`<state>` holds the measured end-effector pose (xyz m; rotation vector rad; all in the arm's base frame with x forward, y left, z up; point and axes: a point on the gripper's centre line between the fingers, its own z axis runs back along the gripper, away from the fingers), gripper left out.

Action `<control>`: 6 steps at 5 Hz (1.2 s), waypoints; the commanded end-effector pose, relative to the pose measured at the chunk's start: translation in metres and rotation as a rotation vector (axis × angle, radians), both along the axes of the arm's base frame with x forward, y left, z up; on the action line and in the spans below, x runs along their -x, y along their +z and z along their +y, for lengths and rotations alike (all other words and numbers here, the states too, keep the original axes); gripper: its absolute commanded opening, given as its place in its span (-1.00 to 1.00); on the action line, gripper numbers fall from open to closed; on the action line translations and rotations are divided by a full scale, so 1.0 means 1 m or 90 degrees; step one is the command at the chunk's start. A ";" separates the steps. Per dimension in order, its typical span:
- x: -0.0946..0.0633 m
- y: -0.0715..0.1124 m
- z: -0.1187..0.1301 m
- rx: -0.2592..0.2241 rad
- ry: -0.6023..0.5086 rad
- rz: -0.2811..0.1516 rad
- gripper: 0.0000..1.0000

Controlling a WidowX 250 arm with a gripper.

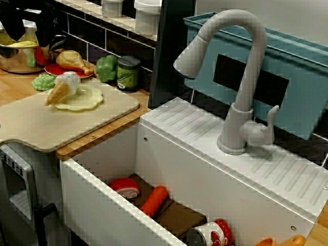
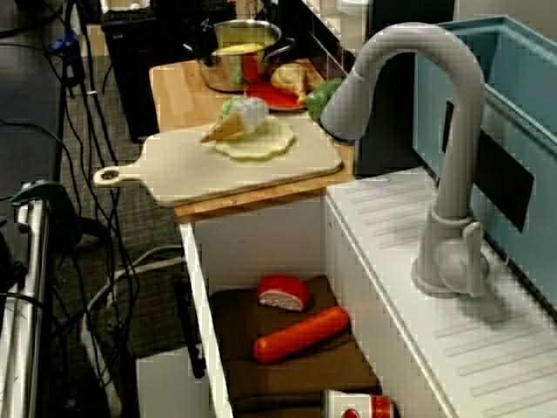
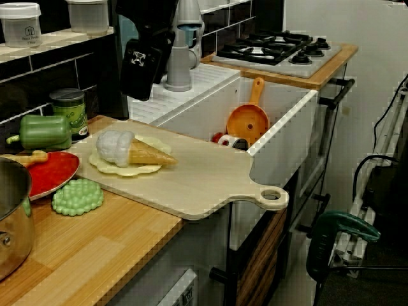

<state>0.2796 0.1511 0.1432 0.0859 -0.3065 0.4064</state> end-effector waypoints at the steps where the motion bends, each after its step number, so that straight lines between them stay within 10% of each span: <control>1: -0.003 0.015 0.007 -0.013 0.002 -0.022 1.00; 3: 0.015 -0.005 -0.007 -0.015 -0.009 -0.014 1.00; 6: -0.002 -0.025 -0.016 0.016 0.005 -0.016 1.00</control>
